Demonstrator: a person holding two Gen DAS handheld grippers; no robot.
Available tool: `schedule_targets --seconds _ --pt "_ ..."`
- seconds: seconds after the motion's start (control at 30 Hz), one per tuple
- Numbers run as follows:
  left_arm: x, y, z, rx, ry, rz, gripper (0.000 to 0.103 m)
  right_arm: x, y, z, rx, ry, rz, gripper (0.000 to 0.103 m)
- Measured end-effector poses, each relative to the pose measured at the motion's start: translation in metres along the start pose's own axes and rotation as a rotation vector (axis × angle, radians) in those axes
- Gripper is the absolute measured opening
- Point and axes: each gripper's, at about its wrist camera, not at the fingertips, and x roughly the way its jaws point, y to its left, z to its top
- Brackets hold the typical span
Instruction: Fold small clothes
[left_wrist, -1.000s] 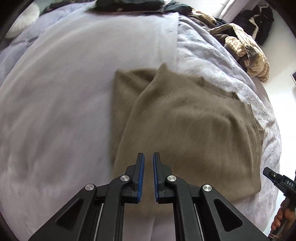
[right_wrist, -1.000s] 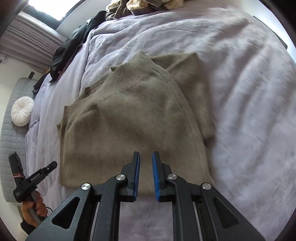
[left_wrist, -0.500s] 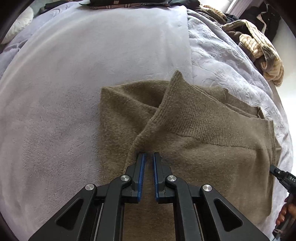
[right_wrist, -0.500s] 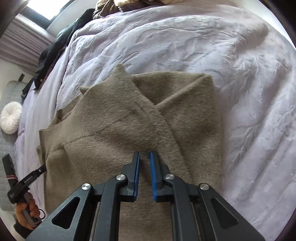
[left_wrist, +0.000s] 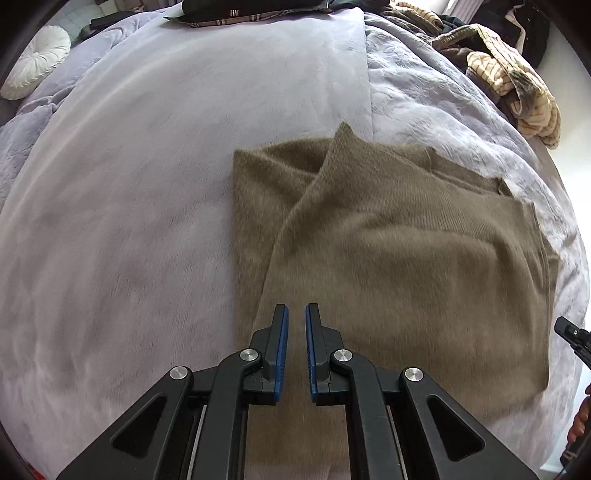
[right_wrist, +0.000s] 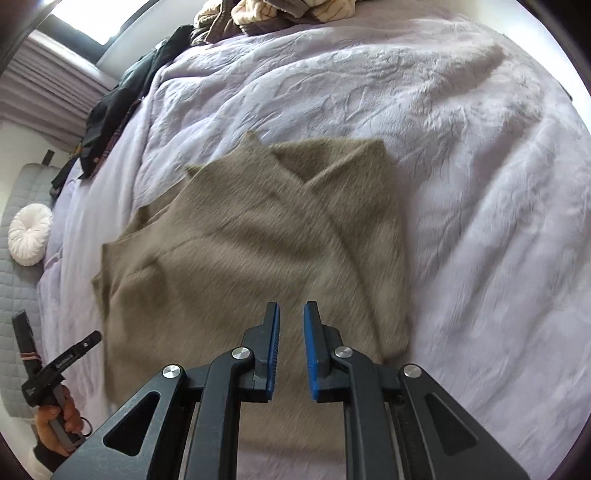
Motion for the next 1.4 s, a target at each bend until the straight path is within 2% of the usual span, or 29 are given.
schedule_targets --seconds 0.33,0.5,0.53,0.57,0.6,0.63,0.7,0.8,0.9,1.2,1.4 --pt "-0.019 0.002 -0.039 0.016 0.037 0.014 0.011 -0.004 0.027 -0.055 0.0 0.089 0.042 0.015" --pt "-0.024 0.011 -0.047 -0.003 0.031 0.02 0.012 -0.003 0.042 -0.073 -0.005 0.115 0.053 0.015" --pt "-0.024 0.013 -0.048 -0.006 0.035 0.021 0.044 -0.002 0.045 -0.076 -0.007 0.12 0.056 0.016" --pt "-0.024 0.015 -0.048 -0.008 0.041 0.025 0.103 -0.001 0.049 -0.079 -0.01 0.125 0.06 0.017" --pt "-0.027 0.017 -0.049 -0.017 0.028 0.045 0.1 -0.001 0.053 -0.08 -0.012 0.128 0.061 0.023" --pt "-0.031 0.018 -0.05 -0.011 0.013 0.057 0.102 0.0 0.057 -0.083 -0.017 0.128 0.06 0.037" --pt "-0.036 0.019 -0.051 0.007 0.013 0.061 0.102 0.0 0.063 -0.086 -0.028 0.126 0.06 0.055" --pt "-0.042 0.023 -0.053 0.01 0.01 0.067 0.102 0.004 0.074 -0.091 -0.037 0.143 0.067 0.058" --pt "-0.048 0.03 -0.053 -0.007 0.011 0.054 0.101 0.007 0.084 -0.096 -0.043 0.15 0.077 0.073" --pt "-0.042 0.047 -0.067 -0.03 0.057 0.01 0.101 0.018 0.107 -0.11 -0.053 0.185 0.112 0.073" --pt "-0.041 0.057 -0.073 -0.05 0.078 0.0 0.102 0.032 0.111 -0.122 0.002 0.219 0.16 0.073"
